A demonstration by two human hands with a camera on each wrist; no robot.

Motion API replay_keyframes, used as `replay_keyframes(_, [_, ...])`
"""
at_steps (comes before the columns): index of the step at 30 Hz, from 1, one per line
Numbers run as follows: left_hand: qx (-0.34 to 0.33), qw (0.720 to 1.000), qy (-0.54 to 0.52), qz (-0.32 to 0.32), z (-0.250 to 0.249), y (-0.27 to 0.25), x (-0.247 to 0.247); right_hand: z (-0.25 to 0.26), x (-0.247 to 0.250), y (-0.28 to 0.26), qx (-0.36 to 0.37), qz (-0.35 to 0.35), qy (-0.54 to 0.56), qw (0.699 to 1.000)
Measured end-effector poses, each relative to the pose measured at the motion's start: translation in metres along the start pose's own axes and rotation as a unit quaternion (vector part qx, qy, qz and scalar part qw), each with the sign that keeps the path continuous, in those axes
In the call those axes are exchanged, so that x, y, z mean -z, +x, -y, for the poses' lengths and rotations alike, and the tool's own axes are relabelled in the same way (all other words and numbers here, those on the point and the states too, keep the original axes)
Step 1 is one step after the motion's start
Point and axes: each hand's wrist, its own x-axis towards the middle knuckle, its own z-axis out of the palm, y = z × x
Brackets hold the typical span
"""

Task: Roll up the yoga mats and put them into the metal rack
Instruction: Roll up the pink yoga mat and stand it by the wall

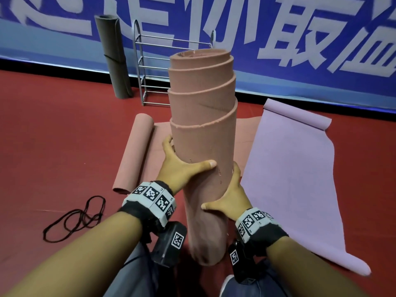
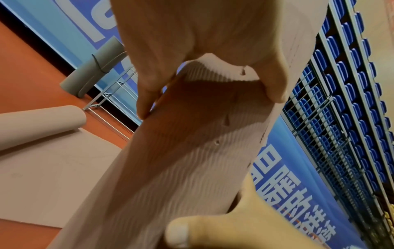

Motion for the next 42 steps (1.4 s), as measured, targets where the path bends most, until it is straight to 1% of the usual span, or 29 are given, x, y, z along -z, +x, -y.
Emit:
replay_keyframes(2, [-0.009,0.999,0.010,0.034,0.008,0.003,-0.001,-0.002,0.005,0.002,0.002,0.005,0.029,1.000])
replay_keyframes(6, [0.000,0.994,0.052,0.098,0.019,0.003,-0.006,0.001,0.021,0.010,0.006,0.024,0.065,0.998])
replay_keyframes(11, [0.011,0.983,0.095,0.154,0.016,0.013,-0.008,0.009,0.036,0.018,0.012,0.032,0.090,0.995])
replay_keyframes(15, [0.060,0.960,0.174,0.212,0.004,0.032,-0.007,0.006,0.039,0.028,-0.009,0.021,0.112,0.993])
replay_keyframes(17, [0.091,0.946,0.213,0.229,-0.005,0.043,-0.006,0.003,0.039,0.032,-0.009,0.018,0.115,0.993])
replay_keyframes(19, [0.124,0.937,0.218,0.244,-0.014,0.052,-0.005,0.001,0.041,0.036,-0.002,0.018,0.114,0.993])
replay_keyframes(22, [0.171,0.944,0.129,0.250,-0.028,0.054,-0.005,-0.002,0.043,0.043,0.001,0.022,0.105,0.994])
replay_keyframes(24, [0.184,0.946,0.079,0.253,-0.037,0.050,-0.007,-0.008,0.041,0.047,-0.001,0.020,0.092,0.996])
replay_keyframes(26, [0.192,0.947,0.053,0.251,-0.045,0.047,-0.011,-0.014,0.037,0.047,-0.003,0.015,0.078,0.997])
replay_keyframes(28, [0.206,0.945,0.041,0.250,-0.056,0.044,-0.016,-0.022,0.032,0.044,-0.006,0.009,0.079,0.997])
replay_keyframes(33, [0.225,0.949,0.044,0.217,-0.076,0.036,-0.021,-0.028,0.016,0.038,-0.012,-0.007,0.096,0.995])
replay_keyframes(36, [0.220,0.946,0.052,0.231,-0.078,0.035,-0.019,-0.025,0.011,0.039,-0.012,-0.010,0.094,0.995])
replay_keyframes(38, [0.226,0.947,0.046,0.224,-0.075,0.038,-0.014,-0.024,0.011,0.038,-0.014,-0.012,0.091,0.996])
replay_keyframes(42, [0.253,0.940,0.044,0.227,-0.078,0.044,-0.006,-0.027,0.011,0.040,-0.015,-0.013,0.075,0.997])
